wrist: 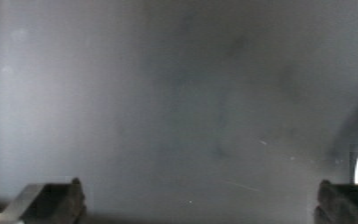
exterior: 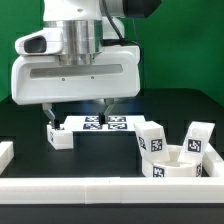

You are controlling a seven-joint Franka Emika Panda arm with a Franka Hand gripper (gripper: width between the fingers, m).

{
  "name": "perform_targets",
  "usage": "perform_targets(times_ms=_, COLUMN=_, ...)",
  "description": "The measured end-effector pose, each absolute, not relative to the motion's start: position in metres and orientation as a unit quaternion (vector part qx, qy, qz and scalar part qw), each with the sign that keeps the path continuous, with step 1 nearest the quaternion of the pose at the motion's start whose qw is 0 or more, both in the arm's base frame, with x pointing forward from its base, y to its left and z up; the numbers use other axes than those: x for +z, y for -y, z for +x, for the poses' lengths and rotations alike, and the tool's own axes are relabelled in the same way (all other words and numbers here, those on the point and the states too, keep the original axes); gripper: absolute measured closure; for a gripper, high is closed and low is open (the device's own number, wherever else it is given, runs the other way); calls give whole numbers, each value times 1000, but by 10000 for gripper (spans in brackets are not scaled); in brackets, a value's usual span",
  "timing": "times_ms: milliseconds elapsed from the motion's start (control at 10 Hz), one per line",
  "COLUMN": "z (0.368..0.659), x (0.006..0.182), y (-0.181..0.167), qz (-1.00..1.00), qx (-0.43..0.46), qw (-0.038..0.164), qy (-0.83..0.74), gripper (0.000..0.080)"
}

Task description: Assemble stool

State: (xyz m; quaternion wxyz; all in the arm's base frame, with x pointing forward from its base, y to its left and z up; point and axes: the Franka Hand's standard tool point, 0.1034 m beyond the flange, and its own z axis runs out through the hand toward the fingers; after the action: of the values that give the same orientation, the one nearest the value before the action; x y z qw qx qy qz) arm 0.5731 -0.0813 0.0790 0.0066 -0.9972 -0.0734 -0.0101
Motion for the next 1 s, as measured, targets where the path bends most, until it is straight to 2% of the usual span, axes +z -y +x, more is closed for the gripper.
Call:
perform_targets(times_ms=200, z=562, x=73, y=95, qz=-998, qx=-12, qw=6, qy=63, gripper=150)
perform_targets(times_ms=400, z=536, x=61, y=132, qz=-996, qx=-13, qw=-6, qy=83, gripper=150)
perform_targets(times_ms=600, z=517, x=50, y=162, qz=-997, qx=-7, qw=-8, qy=82, gripper=150)
perform_targets(times_ms=1000, z=517, x=50, y=155, qz=-997, qx=5, qw=0, qy=82, gripper=150)
